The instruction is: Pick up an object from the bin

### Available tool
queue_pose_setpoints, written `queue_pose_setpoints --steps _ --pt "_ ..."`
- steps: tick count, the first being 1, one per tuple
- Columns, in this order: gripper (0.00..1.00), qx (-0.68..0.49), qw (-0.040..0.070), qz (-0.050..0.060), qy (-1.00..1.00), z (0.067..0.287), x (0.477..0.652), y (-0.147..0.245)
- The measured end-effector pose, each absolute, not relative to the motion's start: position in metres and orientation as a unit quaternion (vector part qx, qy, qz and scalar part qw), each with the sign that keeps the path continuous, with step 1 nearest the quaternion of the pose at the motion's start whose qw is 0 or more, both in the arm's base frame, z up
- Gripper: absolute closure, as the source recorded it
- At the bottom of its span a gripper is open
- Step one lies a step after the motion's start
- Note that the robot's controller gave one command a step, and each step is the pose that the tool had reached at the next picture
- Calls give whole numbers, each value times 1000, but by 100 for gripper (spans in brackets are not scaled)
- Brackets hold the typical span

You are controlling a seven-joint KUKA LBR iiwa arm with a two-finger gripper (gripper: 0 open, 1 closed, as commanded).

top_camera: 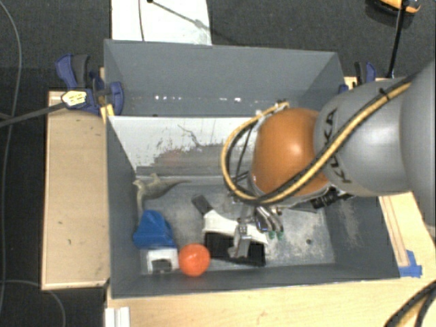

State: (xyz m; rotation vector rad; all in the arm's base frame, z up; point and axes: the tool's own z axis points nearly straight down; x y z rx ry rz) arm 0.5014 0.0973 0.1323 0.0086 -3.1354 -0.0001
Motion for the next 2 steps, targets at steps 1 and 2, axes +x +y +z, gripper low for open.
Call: queue_pose_setpoints --steps 1,2 --pt "0 1 -1 0 -1000 136 504 97" --pt "0 -49 0 -1 -999 93 496 77"
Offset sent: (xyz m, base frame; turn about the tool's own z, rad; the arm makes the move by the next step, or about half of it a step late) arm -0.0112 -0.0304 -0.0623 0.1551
